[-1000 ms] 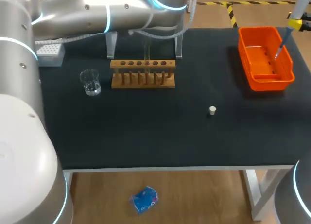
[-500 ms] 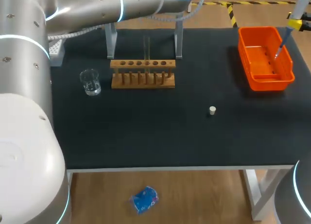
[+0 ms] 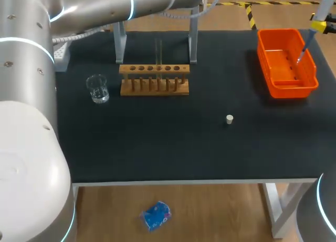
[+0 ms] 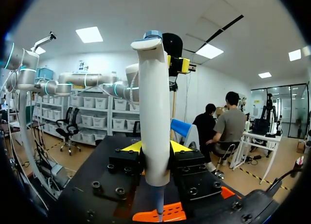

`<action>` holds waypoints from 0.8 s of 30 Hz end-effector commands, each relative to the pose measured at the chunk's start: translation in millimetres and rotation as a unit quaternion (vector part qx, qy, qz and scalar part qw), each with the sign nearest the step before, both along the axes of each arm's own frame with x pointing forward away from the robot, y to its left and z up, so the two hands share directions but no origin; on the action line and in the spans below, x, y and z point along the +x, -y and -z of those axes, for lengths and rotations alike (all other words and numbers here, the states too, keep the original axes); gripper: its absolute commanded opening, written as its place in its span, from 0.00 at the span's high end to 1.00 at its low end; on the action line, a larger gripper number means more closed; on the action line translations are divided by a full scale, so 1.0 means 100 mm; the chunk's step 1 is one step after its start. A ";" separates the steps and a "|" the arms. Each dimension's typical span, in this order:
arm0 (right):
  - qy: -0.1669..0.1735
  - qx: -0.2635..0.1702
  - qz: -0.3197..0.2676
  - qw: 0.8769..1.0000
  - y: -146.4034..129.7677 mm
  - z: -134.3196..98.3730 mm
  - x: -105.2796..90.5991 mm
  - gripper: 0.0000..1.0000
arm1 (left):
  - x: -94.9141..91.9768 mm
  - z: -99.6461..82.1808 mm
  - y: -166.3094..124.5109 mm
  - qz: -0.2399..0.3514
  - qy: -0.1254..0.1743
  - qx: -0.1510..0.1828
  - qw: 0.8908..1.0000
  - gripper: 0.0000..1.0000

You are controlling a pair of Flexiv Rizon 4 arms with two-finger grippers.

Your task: Invert the test tube, pick up the pipette, mount the tip to pipette, aspirate from beaker and dispense into the tube, eject the tip, return the pipette, and cap with the stopper.

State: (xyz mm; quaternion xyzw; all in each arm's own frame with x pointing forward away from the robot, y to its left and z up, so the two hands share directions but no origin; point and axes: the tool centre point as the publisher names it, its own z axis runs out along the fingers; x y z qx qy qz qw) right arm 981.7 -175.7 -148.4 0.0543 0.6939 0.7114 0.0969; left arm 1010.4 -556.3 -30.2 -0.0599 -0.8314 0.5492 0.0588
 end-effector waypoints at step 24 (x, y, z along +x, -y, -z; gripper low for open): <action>0.000 0.000 -0.002 1.000 0.01 0.00 0.01 1.00 | -0.15 0.02 0.23 0.023 -0.020 0.052 0.998 1.00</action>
